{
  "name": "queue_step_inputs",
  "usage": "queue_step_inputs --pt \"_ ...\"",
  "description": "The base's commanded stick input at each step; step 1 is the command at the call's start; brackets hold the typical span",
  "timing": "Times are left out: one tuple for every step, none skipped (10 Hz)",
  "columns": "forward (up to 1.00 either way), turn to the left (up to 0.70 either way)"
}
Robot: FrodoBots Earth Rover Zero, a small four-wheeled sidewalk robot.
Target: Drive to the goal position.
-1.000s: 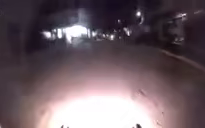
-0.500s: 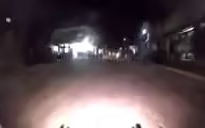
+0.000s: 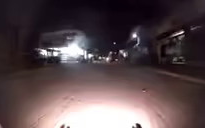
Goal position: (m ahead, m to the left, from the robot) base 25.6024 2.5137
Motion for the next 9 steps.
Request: queue_step_inputs --pt "0.85 0.00" --pt "0.85 0.00" --pt "0.85 0.00" --pt "0.85 -0.13" --pt "0.85 -0.29" --pt "0.85 -0.34" --pt "0.85 -0.34" --pt "0.85 0.00" --pt "0.85 0.00"
